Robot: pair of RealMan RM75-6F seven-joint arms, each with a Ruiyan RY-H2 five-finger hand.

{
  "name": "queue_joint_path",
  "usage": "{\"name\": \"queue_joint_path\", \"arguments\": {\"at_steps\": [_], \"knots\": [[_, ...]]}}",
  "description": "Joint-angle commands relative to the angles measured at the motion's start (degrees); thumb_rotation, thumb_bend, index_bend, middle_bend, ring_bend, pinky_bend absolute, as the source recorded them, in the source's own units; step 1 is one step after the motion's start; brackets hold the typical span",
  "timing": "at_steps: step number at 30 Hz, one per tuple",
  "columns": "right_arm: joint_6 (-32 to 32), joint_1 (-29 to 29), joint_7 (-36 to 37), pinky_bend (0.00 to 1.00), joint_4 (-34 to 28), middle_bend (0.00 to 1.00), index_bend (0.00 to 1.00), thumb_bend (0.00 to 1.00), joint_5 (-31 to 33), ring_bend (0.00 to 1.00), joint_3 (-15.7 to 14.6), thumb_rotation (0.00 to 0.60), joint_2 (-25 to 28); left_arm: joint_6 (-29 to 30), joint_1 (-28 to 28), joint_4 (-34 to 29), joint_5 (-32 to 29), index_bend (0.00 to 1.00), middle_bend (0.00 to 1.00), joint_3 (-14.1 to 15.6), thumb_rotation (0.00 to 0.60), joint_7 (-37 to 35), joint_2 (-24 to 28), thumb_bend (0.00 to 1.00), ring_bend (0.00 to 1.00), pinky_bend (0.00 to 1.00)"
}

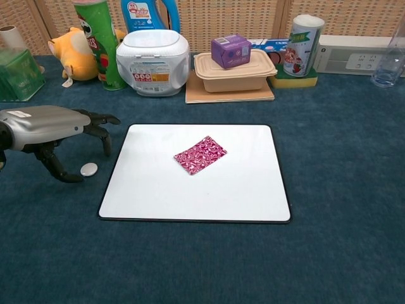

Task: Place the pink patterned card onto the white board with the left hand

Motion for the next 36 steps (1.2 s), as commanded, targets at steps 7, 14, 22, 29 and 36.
{"name": "queue_joint_path", "arguments": {"at_steps": [7, 14, 22, 29, 36], "knots": [[0.2, -0.1, 0.3, 0.0, -0.3, 0.0, 0.03, 0.21, -0.3, 0.0, -0.1, 0.6, 0.3, 0.3, 1.8, 1.0, -0.4, 0.36, 0.0, -1.5, 0.6, 1.3, -0.4, 0.24, 0.0, 0.0], [0.2, -0.1, 0.3, 0.0, -0.3, 0.0, 0.03, 0.21, -0.4, 0.0, -0.2, 0.6, 0.3, -0.3, 2.6, 1.3, -0.5, 0.36, 0.0, -2.0, 0.6, 3.2, -1.0, 0.24, 0.0, 0.0], [0.5, -0.3, 1.0, 0.0, -0.5, 0.0, 0.03, 0.21, -0.5, 0.0, -0.1, 0.6, 0.6, -0.6, 3.2, 1.7, -0.3, 0.38, 0.0, -2.6, 0.6, 4.7, -1.6, 0.26, 0.0, 0.0], [0.4, -0.2, 0.7, 0.0, -0.6, 0.0, 0.03, 0.21, -0.8, 0.0, -0.2, 0.6, 0.5, -0.4, 4.2, 2.8, 0.9, 0.42, 0.0, -2.9, 0.6, 4.5, -2.3, 0.26, 0.0, 0.0], [0.5, -0.3, 0.6, 0.0, -0.6, 0.0, 0.03, 0.21, -1.0, 0.0, -0.4, 0.6, 0.4, 0.2, 5.2, 3.5, 2.0, 0.47, 0.0, -3.2, 0.6, 4.5, -2.6, 0.27, 0.0, 0.0]]}}
